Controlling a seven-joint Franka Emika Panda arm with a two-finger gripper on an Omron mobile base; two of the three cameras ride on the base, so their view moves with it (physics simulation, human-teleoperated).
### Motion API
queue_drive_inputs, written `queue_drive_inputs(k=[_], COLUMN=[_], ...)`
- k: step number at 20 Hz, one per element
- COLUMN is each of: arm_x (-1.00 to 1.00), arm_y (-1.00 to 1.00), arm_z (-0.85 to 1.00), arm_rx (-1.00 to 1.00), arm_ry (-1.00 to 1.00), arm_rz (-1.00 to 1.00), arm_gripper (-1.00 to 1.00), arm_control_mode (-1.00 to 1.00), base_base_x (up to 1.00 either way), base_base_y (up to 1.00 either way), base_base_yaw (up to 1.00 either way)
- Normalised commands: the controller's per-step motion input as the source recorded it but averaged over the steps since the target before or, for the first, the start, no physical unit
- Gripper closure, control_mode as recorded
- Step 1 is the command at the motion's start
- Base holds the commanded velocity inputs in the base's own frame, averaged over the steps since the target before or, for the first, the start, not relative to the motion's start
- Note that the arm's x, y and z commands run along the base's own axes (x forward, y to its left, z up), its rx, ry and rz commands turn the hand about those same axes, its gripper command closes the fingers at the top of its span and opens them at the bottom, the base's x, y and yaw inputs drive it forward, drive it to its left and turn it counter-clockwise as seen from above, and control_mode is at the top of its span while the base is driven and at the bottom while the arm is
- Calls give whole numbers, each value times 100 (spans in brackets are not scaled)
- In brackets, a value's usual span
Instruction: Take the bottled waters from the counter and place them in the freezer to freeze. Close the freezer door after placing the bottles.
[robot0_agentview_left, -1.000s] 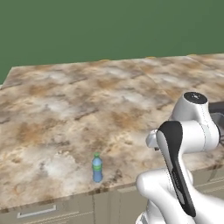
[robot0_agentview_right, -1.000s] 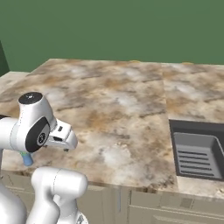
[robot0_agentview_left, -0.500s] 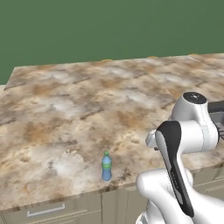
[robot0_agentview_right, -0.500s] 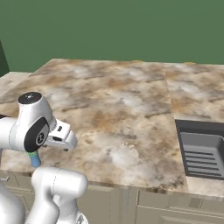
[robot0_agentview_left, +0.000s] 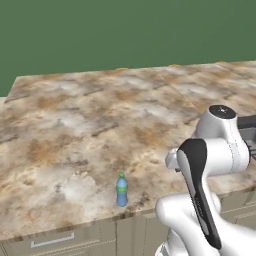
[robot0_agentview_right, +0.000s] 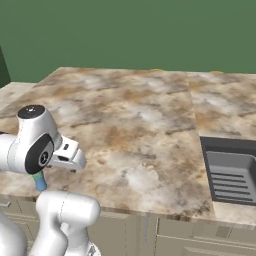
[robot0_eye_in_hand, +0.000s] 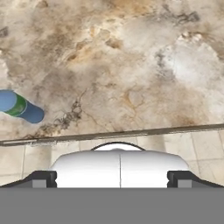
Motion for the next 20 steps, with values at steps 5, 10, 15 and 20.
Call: queue_drive_inputs(k=[5, 10, 15, 20], arm_x=[-44, -35, -40, -21], arm_y=[46, 74, 81, 89], arm_z=[-1, 0, 0, -10], arm_rx=[-2, -5, -17, -22], arm_ry=[-24, -23, -35, -42], arm_rz=[-8, -14, -11, -17], arm_gripper=[-100, -100, -100, -100], arm_control_mode=[-100, -100, -100, -100], base_base_x=[0, 0, 0, 0], base_base_y=[0, 0, 0, 0], base_base_yaw=[0, 0, 0, 0])
